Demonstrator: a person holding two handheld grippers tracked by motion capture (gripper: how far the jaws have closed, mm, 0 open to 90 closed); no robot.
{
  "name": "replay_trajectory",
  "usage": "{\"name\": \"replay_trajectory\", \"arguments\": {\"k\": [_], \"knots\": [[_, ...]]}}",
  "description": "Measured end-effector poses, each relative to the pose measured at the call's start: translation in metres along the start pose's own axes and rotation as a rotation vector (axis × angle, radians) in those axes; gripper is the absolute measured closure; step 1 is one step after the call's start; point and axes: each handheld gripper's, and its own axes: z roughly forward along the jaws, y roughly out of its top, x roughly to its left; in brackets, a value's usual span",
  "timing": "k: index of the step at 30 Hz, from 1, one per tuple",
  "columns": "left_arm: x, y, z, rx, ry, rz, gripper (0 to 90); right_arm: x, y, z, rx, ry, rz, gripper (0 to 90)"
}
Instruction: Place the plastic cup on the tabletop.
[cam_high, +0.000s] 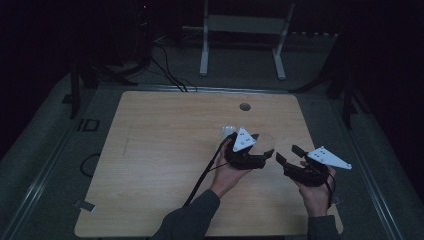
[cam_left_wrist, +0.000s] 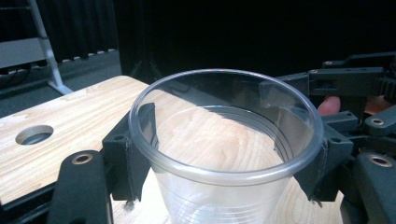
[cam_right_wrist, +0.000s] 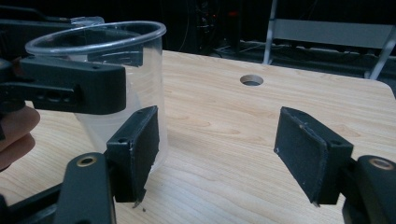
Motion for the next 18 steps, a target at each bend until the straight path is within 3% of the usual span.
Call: {"name": "replay_trajectory", "arguments": {"k": [18], "knots": [[-0.0011, -0.0073, 0.0014, 0.004, 0.003, 0.007, 29.9, -0.0018, 0.0007, -0.0023, -0.007, -0.008, 0.006, 30.4]]}}
